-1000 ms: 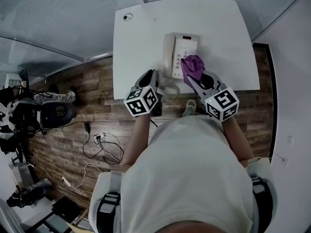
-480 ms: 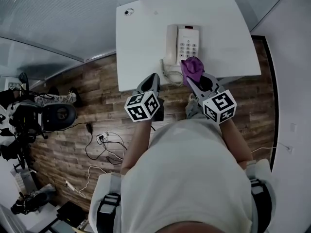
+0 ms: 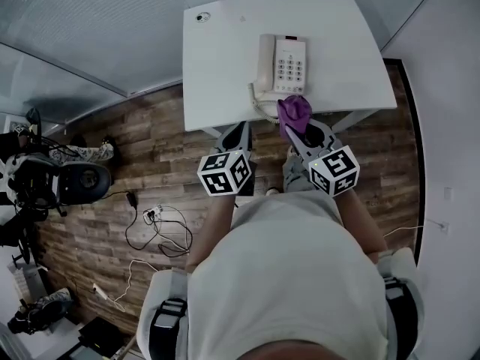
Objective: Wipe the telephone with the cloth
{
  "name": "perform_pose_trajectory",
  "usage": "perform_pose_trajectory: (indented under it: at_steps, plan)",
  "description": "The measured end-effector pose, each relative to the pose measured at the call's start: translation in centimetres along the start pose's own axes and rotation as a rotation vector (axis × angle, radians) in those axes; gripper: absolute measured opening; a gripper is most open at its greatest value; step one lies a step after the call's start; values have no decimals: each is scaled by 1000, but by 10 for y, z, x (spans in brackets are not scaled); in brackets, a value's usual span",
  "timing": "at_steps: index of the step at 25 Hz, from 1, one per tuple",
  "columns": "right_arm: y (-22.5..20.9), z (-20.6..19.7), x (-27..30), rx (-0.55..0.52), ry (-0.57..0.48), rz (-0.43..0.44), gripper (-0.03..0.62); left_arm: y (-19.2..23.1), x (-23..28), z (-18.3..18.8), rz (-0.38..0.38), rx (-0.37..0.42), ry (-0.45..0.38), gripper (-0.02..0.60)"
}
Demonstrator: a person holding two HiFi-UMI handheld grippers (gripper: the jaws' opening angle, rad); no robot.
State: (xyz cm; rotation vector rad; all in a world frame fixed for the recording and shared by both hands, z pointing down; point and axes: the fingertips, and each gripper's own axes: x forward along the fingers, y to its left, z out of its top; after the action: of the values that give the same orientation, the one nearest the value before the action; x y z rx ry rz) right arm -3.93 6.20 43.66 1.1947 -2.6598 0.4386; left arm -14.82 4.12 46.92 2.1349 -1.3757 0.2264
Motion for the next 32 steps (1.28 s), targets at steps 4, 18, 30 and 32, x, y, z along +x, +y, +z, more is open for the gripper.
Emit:
perform_pose_trajectory:
  at_steps: [4,18,30,32]
  plan:
    - [16,0,-11,-11,-12,-1,92,-8,-17,-13,-5,-5,10,20]
    - [50,-5,-27,-14,-50,4,92,-25,-40,-39,-24,18,46,20]
    - [59,-9,-38,-11,-60,2,92,-30,-46,-49,-11,16,50,20]
    - [59,-9,-41,-10,-60,-5,91,-32,-46,-53,-12,6,54,20]
